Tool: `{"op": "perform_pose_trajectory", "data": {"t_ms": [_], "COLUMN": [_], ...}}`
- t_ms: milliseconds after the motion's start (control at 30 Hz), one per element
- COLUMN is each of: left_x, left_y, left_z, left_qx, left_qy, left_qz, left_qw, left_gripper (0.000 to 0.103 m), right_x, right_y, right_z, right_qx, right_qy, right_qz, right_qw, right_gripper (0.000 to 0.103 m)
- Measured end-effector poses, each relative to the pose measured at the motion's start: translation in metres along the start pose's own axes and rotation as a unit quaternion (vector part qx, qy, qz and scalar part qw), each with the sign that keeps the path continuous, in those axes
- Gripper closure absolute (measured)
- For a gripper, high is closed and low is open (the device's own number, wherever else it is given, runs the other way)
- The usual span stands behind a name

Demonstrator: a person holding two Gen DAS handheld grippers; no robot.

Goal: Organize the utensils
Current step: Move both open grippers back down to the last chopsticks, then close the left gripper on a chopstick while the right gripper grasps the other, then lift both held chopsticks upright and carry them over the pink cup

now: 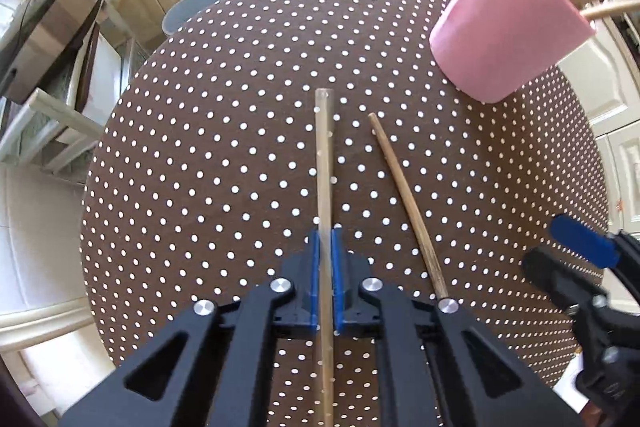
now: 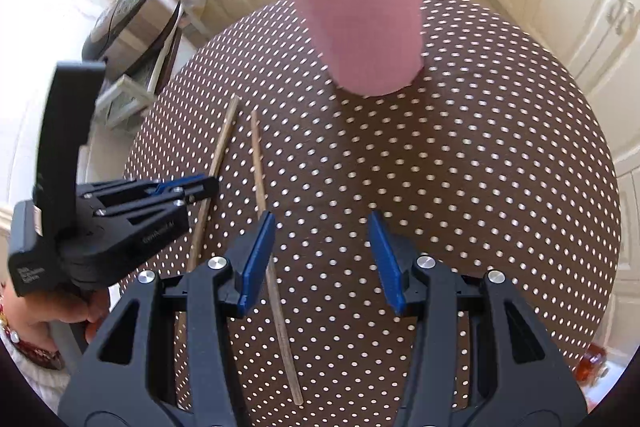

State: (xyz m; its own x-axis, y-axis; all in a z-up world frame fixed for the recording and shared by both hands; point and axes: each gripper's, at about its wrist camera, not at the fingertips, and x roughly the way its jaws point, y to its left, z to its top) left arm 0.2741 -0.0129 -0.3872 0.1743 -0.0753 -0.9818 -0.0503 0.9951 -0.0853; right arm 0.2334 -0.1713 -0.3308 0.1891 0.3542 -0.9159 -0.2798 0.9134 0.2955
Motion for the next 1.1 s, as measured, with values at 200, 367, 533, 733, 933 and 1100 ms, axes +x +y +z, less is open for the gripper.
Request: {"op": "perform_pose_trajectory", "data": {"t_ms": [200,367,533,733,933,1100], "left_x": [-0.011,-0.026,-0.039,-0.061,-0.086,-0.108], "left_y": [0.047,0.076,0.098,0.109,0.111,0.101], "left_z": [-0.02,-0.039,-0.048,-0.057,-0.062,-0.066], "left_qx": [-0.043,-0.067,-0.08,-0.087,-0.077,-0.056], "left_qy": [-0.007,-0.008,-0.015,-0.024,-0.047,-0.075], "left_qz": [-0.032,-0.034,-0.038,-0.054,-0.06,-0.058], "left_qw": [0.9985,0.9972,0.996,0.9944,0.9941,0.9939], "left_gripper": [0.097,0.097,0.097,0.097,0.097,0.097], "right_x": [0.027,0.047,0.067,0.082,0.086,0.077], "right_y": [0.032,0.06,0.081,0.096,0.095,0.078], "right_z": [0.016,0.026,0.031,0.033,0.037,0.034], "right_qx": [-0.053,-0.095,-0.122,-0.143,-0.133,-0.107], "right_qy": [0.062,0.099,0.132,0.135,0.13,0.116], "right_qz": [0.001,-0.014,-0.049,-0.079,-0.075,-0.049], "right_qw": [0.997,0.99,0.982,0.977,0.98,0.986], "right_gripper": [0.066,0.07,0.072,0.081,0.096,0.096]}}
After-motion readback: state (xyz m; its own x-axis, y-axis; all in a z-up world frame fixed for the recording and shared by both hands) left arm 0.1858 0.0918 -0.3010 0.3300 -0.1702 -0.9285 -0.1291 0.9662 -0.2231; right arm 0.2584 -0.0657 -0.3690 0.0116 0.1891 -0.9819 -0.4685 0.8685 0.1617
